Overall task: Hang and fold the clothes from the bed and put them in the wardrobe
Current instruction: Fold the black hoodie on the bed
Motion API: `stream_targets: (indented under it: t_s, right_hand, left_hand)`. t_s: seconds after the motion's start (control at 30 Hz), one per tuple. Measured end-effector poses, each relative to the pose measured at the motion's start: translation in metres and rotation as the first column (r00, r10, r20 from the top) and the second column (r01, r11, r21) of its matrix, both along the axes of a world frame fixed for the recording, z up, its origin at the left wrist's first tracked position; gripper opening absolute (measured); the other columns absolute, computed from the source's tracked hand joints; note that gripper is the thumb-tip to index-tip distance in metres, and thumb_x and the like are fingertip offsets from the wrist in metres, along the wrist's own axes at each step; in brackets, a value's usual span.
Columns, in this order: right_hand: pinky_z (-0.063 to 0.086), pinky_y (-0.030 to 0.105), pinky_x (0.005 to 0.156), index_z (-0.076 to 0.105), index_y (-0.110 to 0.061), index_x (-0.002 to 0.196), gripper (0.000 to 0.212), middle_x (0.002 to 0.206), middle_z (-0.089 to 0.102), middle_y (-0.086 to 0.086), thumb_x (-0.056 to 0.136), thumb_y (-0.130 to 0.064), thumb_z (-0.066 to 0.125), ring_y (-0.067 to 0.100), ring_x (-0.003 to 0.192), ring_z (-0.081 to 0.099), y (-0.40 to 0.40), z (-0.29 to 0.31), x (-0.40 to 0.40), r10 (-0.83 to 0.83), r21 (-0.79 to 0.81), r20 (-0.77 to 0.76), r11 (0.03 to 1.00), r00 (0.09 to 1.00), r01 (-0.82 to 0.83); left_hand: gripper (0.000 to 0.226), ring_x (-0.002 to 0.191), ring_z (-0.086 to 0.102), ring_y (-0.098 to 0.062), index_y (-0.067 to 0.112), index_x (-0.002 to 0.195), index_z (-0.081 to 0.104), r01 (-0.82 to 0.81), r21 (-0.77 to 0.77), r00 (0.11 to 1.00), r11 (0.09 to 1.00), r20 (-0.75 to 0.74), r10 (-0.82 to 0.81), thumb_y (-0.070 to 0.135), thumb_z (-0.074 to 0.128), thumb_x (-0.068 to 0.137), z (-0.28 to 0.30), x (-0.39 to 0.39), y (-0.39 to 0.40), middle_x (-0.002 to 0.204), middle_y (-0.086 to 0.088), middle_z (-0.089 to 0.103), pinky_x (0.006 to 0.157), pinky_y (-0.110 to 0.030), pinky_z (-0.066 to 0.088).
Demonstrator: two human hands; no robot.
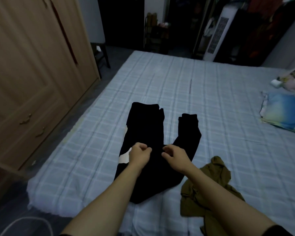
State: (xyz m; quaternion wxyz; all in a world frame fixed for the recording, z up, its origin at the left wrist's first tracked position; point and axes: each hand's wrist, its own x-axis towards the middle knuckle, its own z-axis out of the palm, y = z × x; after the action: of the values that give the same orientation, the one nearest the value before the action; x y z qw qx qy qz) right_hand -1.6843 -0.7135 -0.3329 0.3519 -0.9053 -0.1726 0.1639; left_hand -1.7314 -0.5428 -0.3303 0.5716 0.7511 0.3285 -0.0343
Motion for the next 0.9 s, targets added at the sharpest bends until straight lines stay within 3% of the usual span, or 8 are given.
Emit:
stream_targets:
  t_s: [0.13,0.3,0.53,0.7,0.83,0.9]
  right_hand:
    - [0.044,0.02,0.086,0.06,-0.014,0.124,0.034,0.117,0.066,0.002,0.094,-0.03,0.063,0.014,0.106,0.06,0.003,0.016,-0.004,-0.04,0.022,-0.016,0.999,0.999,0.041]
    - [0.047,0.022,0.091,0.061,-0.013,0.124,0.036,0.12,0.066,0.003,0.092,-0.029,0.064,0.014,0.109,0.061,0.002,0.021,0.008,-0.092,0.061,-0.025,0.994,0.995,0.094]
    - [0.048,0.027,0.095,0.057,-0.011,0.126,0.032,0.118,0.063,0.006,0.095,-0.021,0.061,0.018,0.11,0.06,0.005,-0.001,0.055,-0.178,0.097,-0.162,0.976,0.971,0.195]
    - [0.048,0.036,0.1,0.059,-0.009,0.126,0.033,0.119,0.063,0.009,0.095,-0.021,0.061,0.021,0.11,0.06,0.041,-0.029,0.099,-0.356,0.022,-0.288,0.926,0.889,0.378]
    - [0.048,0.033,0.099,0.058,-0.01,0.126,0.032,0.12,0.063,0.009,0.095,-0.021,0.061,0.02,0.109,0.06,0.063,-0.051,0.138,-0.421,-0.01,-0.349,0.895,0.838,0.445]
    - [0.048,0.034,0.1,0.058,-0.01,0.126,0.032,0.121,0.063,0.009,0.096,-0.02,0.06,0.021,0.109,0.06,0.07,-0.06,0.153,-0.448,-0.03,-0.37,0.882,0.814,0.471]
  left_hand:
    - [0.021,0.097,0.062,-0.018,0.017,0.11,0.062,0.098,0.11,0.995,0.989,-0.01,-0.097,0.027,0.066,0.092,0.025,0.007,-0.009,0.105,0.001,0.065,0.084,-0.029,0.048]
    - [0.023,0.103,0.062,-0.02,0.015,0.112,0.061,0.223,0.227,0.974,0.948,-0.013,-0.226,0.027,0.065,0.092,0.03,0.025,0.008,0.109,-0.002,0.065,0.096,-0.037,0.05]
    - [0.026,0.104,0.06,-0.023,0.01,0.116,0.058,0.463,0.338,0.881,0.819,-0.075,-0.467,0.025,0.063,0.094,-0.003,0.091,0.067,0.114,-0.007,0.061,0.092,-0.038,0.051]
    - [0.028,0.101,0.057,-0.02,0.012,0.116,0.058,0.512,0.375,0.85,0.773,-0.094,-0.518,0.028,0.063,0.094,-0.041,0.149,0.113,0.116,-0.006,0.059,0.083,-0.029,0.046]
    - [0.027,0.106,0.057,-0.022,0.013,0.116,0.057,0.553,0.371,0.828,0.746,-0.141,-0.544,0.028,0.063,0.094,-0.07,0.187,0.144,0.117,-0.005,0.058,0.089,-0.033,0.048]
    - [0.028,0.105,0.057,-0.021,0.013,0.118,0.057,0.576,0.359,0.814,0.734,-0.164,-0.558,0.027,0.062,0.094,-0.082,0.204,0.153,0.117,-0.005,0.057,0.085,-0.03,0.047]
